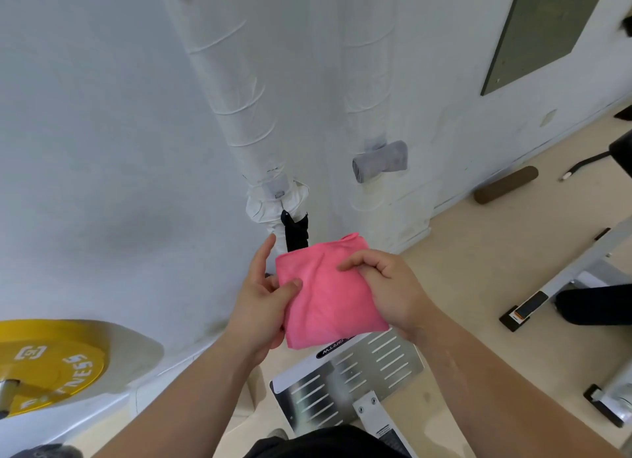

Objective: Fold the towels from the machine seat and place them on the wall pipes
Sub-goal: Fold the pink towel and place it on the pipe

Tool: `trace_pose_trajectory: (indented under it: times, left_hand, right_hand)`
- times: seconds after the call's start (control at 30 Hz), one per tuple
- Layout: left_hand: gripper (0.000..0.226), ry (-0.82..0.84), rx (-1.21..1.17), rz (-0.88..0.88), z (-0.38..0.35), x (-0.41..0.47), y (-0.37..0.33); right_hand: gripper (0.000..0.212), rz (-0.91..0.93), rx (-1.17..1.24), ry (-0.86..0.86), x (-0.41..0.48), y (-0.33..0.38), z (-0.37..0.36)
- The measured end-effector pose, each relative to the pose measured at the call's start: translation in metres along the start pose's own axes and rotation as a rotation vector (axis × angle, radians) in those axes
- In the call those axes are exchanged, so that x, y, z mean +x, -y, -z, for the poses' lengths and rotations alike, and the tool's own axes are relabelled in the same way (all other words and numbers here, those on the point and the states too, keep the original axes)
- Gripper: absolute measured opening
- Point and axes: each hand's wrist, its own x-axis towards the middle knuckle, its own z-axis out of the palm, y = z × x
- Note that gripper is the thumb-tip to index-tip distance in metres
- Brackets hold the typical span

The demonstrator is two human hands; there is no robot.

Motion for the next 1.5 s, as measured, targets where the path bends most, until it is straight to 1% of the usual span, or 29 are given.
trace_pose_trajectory:
  times: [0.1, 0.17, 0.23, 0.3, 0.33, 0.37, 0.43, 0.47, 0.5, 0.57, 0.63, 0.67, 0.7, 0.77, 0.8, 0.87, 0.93, 1.03, 1.07, 1.13, 1.2, 1.27, 1.33, 1.4, 1.5]
  left_hand:
    - [0.054, -0.092, -0.025, -0.062, -0.001, -0.002, -0.011]
    - [0.04, -0.132, -0.046, -0.068, 0.008, 0.001, -0.016]
    - [0.031, -0.147, -0.066, -0.05, 0.021, 0.004, -0.019]
    - [0.023, -0.116, -0.113, 0.002, 0.03, 0.004, -0.026]
    - [0.023, -0.085, -0.122, 0.029, 0.034, 0.004, -0.03]
    - [0.028, -0.049, -0.102, 0.045, 0.039, 0.005, -0.03]
    - [0.061, 0.038, -0.039, 0.071, 0.056, 0.009, -0.027]
    - [0.075, 0.101, -0.06, 0.097, 0.064, 0.011, -0.024]
    - [0.083, 0.163, -0.133, 0.137, 0.072, 0.014, -0.023]
    - [0.09, 0.255, -0.317, 0.183, 0.088, 0.017, -0.026]
    - [0.094, 0.304, -0.39, 0.171, 0.103, 0.022, -0.034]
    - [0.096, 0.31, -0.369, 0.149, 0.11, 0.027, -0.036]
    - [0.098, 0.297, -0.318, 0.12, 0.118, 0.032, -0.038]
    - [0.099, 0.219, -0.171, 0.019, 0.133, 0.041, -0.041]
    - [0.096, 0.183, -0.106, -0.051, 0.14, 0.045, -0.042]
    - [0.09, 0.17, 0.002, -0.184, 0.152, 0.05, -0.047]
    - [0.082, 0.21, 0.153, -0.3, 0.163, 0.054, -0.053]
    - [0.069, 0.354, 0.343, -0.408, 0.174, 0.064, -0.062]
    - [0.068, 0.363, 0.383, -0.443, 0.176, 0.068, -0.065]
    - [0.068, 0.32, 0.455, -0.538, 0.176, 0.077, -0.071]
    - [0.065, 0.258, 0.528, -0.644, 0.175, 0.085, -0.077]
    - [0.059, 0.215, 0.589, -0.765, 0.172, 0.092, -0.084]
    - [0.05, 0.145, 0.603, -0.8, 0.167, 0.097, -0.093]
    - [0.043, 0.068, 0.605, -0.804, 0.16, 0.101, -0.105]
    - [0.029, 0.031, 0.649, -0.875, 0.147, 0.11, -0.12]
  right_hand:
    - [0.043, -0.037, 0.16, -0.05, 0.002, 0.003, -0.01]
    - [0.04, -0.049, 0.221, -0.081, 0.004, 0.005, -0.019]
    - [0.04, -0.054, 0.242, -0.103, 0.008, 0.006, -0.027]
    - [0.041, -0.05, 0.221, -0.121, 0.014, 0.01, -0.034]
    - [0.041, -0.038, 0.208, -0.12, 0.016, 0.014, -0.038]
    - [0.04, -0.025, 0.204, -0.112, 0.019, 0.018, -0.043]
    - [0.039, -0.01, 0.234, -0.091, 0.025, 0.027, -0.058]
    - [0.038, -0.01, 0.26, -0.084, 0.027, 0.032, -0.067]
    - [0.037, -0.018, 0.284, -0.08, 0.03, 0.037, -0.075]
    - [0.035, -0.053, 0.3, -0.084, 0.035, 0.046, -0.09]
    - [0.029, -0.059, 0.283, -0.063, 0.042, 0.052, -0.1]
    - [0.027, -0.047, 0.266, -0.033, 0.044, 0.053, -0.105]
    - [0.03, -0.036, 0.251, 0.005, 0.046, 0.055, -0.11]
    - [0.043, -0.02, 0.209, 0.063, 0.049, 0.058, -0.119]
    - [0.046, -0.016, 0.182, 0.074, 0.05, 0.061, -0.125]
    - [0.042, -0.001, 0.151, 0.076, 0.052, 0.067, -0.135]
    - [0.038, 0.015, 0.149, 0.071, 0.053, 0.074, -0.143]
    - [0.042, 0.023, 0.141, 0.086, 0.055, 0.086, -0.147]
    - [0.045, 0.018, 0.131, 0.099, 0.055, 0.091, -0.147]
    - [0.053, 0.004, 0.084, 0.122, 0.059, 0.1, -0.144]
    - [0.064, 0.029, -0.067, 0.115, 0.064, 0.106, -0.14]
    - [0.074, 0.087, -0.289, 0.082, 0.071, 0.112, -0.135]
    - [0.077, 0.158, -0.467, 0.076, 0.078, 0.119, -0.13]
    - [0.074, 0.225, -0.591, 0.065, 0.087, 0.128, -0.125]
    - [0.059, 0.322, -0.63, -0.008, 0.105, 0.139, -0.113]
